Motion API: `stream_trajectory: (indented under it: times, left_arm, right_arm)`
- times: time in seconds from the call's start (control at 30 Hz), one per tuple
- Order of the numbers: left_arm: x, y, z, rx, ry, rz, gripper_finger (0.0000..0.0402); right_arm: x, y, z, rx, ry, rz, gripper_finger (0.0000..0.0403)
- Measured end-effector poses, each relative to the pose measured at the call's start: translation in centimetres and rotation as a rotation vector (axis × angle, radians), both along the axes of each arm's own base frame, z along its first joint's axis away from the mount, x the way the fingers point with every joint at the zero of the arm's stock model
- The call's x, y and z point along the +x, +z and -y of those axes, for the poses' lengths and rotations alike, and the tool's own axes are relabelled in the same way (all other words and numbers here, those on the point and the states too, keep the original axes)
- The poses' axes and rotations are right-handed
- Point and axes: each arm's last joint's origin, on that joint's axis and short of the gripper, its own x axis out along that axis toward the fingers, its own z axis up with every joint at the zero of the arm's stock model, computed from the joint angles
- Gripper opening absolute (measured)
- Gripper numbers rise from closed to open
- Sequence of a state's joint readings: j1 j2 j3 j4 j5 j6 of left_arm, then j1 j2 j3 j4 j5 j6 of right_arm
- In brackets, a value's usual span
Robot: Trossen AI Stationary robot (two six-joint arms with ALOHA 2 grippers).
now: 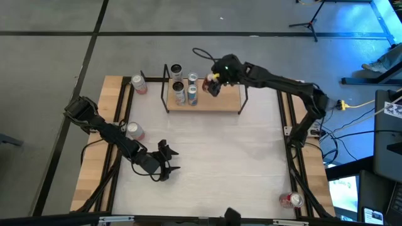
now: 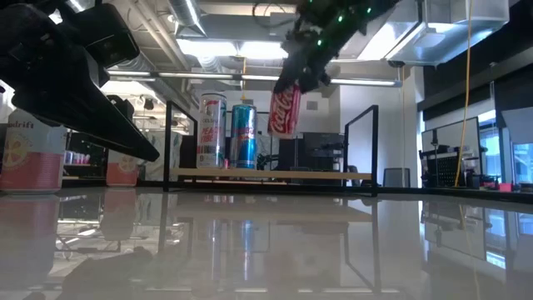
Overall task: Place canned beverage on shelf
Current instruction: Put the top red-black soda can on the shelf
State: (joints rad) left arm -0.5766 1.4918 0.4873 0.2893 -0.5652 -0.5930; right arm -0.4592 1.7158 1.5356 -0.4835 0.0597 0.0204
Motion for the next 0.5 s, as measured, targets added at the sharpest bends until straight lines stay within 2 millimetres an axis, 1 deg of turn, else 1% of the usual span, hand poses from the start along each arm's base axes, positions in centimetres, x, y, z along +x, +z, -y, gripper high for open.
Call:
stream_trajectory:
  times: [0.13,0.27,0.5]
  left_arm:
    - [0.0,0.0,0.0,0.001,0.000,0.000,0.0310]
    - [0.0,0.0,0.0,0.004,-0.001,-0.006,0.0310]
    - [0.0,0.0,0.0,0.003,-0.001,-0.005,0.0310]
  right_arm:
    - [0.2,-1.7,1.8,0.023,-0.030,-0.034,0.0284]
    - [0.6,-3.0,2.9,0.041,-0.036,-0.042,0.0284]
    - [1.8,-5.2,3.4,0.062,-0.008,-0.069,0.0284]
